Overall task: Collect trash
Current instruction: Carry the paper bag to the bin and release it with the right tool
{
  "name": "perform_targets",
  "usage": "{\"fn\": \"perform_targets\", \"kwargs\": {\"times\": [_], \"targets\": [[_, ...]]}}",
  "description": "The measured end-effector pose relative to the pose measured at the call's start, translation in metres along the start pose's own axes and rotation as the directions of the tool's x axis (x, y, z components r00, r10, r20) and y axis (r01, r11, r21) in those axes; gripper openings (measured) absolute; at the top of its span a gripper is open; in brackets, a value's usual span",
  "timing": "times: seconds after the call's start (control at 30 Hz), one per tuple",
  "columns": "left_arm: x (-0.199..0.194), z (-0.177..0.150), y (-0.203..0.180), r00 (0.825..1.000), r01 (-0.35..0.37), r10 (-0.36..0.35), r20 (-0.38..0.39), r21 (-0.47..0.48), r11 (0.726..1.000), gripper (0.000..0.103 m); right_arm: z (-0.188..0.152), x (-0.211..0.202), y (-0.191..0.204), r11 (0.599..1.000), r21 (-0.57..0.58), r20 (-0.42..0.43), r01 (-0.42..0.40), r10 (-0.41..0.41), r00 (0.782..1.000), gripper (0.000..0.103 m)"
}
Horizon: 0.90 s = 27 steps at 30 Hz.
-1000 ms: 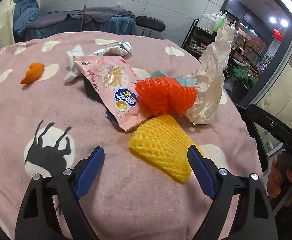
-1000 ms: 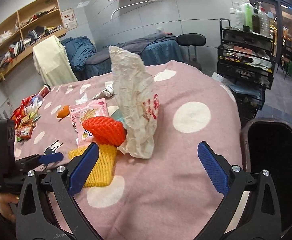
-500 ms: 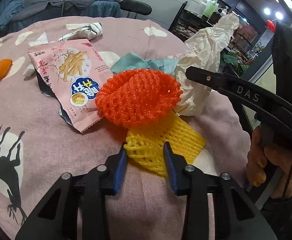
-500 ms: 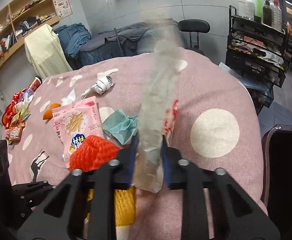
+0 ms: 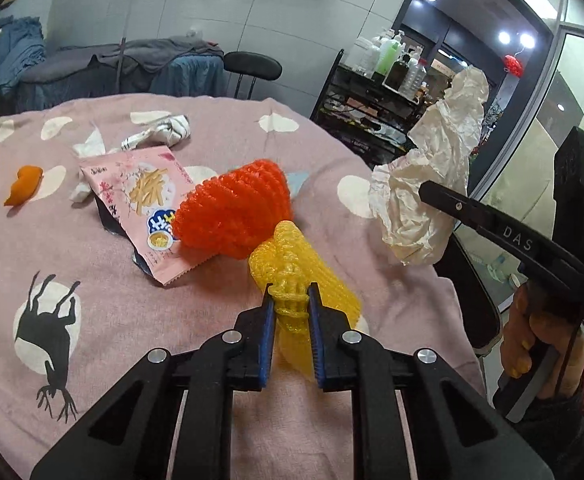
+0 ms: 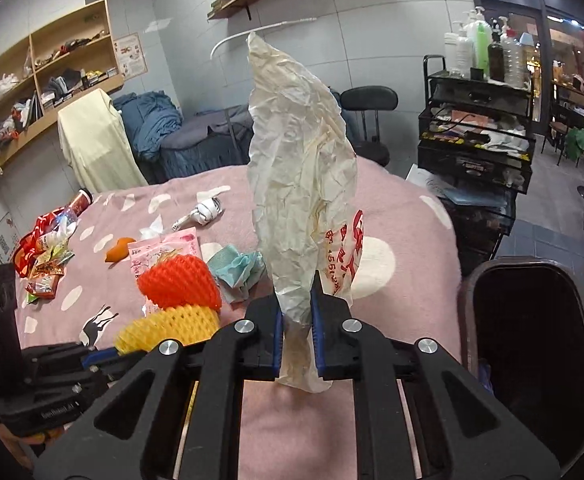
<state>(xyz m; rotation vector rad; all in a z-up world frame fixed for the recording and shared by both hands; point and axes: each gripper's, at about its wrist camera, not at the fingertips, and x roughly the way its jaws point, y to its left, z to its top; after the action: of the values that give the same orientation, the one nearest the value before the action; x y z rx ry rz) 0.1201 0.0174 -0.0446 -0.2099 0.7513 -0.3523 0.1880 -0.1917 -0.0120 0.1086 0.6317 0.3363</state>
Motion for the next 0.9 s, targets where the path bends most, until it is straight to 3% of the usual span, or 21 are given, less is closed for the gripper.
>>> {"fn": "perform_targets", "kwargs": {"times": [0.23, 0.5, 0.7, 0.9], "targets": [[-0.009, 0.017, -0.03, 0.997, 0.022, -0.027, 0.07, 0.068, 0.997, 0.016, -0.01, -0.036, -0.025, 0.998, 0.049, 0.051, 0.028, -0.03, 0.998, 0.013], [0.002, 0.023, -0.06, 0.994, 0.065, -0.075, 0.081, 0.124, 0.99, 0.016, -0.023, -0.069, -0.062, 0.988, 0.12, 0.094, 0.102, -0.114, 0.989, 0.013], [0.014, 0.025, -0.091, 0.99, 0.108, -0.122, 0.068, 0.181, 0.978, 0.016, -0.037, -0.087, -0.094, 0.963, 0.15, 0.096, 0.225, -0.241, 0.966, 0.013], [0.029, 0.026, -0.118, 0.987, 0.142, -0.155, 0.04, 0.228, 0.963, 0.016, -0.056, -0.085, -0.133, 0.918, 0.189, 0.035, 0.348, -0.36, 0.932, 0.013]]}}
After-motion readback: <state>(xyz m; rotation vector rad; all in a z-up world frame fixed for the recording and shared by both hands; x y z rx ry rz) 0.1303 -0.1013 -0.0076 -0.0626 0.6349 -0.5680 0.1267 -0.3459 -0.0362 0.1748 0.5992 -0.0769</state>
